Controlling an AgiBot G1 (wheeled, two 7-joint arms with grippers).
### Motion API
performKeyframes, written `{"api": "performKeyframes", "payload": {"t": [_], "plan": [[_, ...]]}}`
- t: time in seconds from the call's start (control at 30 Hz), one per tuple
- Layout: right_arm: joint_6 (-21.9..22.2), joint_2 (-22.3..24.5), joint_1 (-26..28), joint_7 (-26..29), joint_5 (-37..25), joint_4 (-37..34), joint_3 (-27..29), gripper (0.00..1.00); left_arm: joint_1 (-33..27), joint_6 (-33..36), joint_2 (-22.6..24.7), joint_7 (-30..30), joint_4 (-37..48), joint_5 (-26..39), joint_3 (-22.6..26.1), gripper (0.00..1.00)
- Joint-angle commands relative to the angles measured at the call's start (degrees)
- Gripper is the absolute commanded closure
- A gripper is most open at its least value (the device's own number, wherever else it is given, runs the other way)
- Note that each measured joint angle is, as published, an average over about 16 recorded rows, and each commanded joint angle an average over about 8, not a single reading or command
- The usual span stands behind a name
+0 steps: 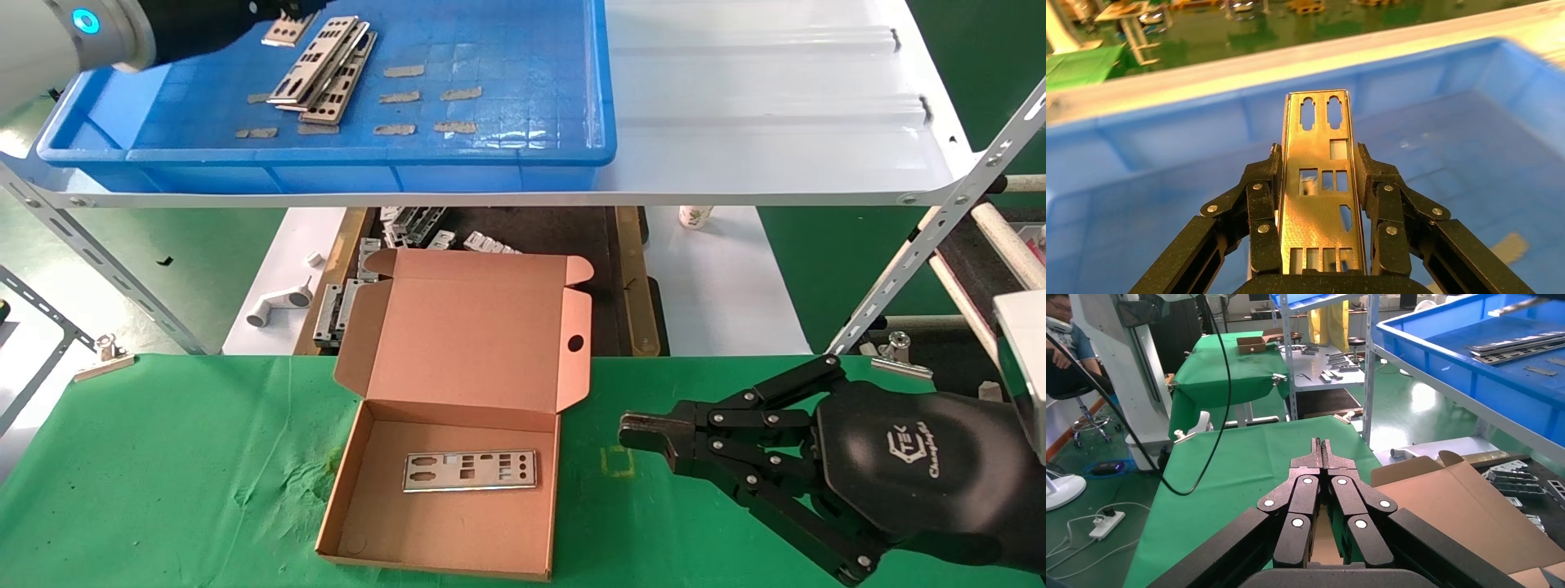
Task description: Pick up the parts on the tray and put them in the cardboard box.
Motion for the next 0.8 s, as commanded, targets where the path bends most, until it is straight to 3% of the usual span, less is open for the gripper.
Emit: {"api": "performKeyframes", "payload": {"t": [0.03,0.4,0.8], "plan": [[0.0,0.0,0.0,0.0,0.0,0.0,0.0,1.0,-0.53,2.12,-0.72,0.63,-0.66,-0.24,-0.15,1.0],[0.0,0.0,0.0,0.0,0.0,0.0,0.0,1.0,-0.81,8.21,-1.99,4.6,-1.29,-0.91,-0.55,1.0],[0.0,0.0,0.0,0.0,0.0,0.0,-0.01,1.0,-0.61,38.18,-8.71,16.08,-7.75,-3.0,-0.96,1.0]]}}
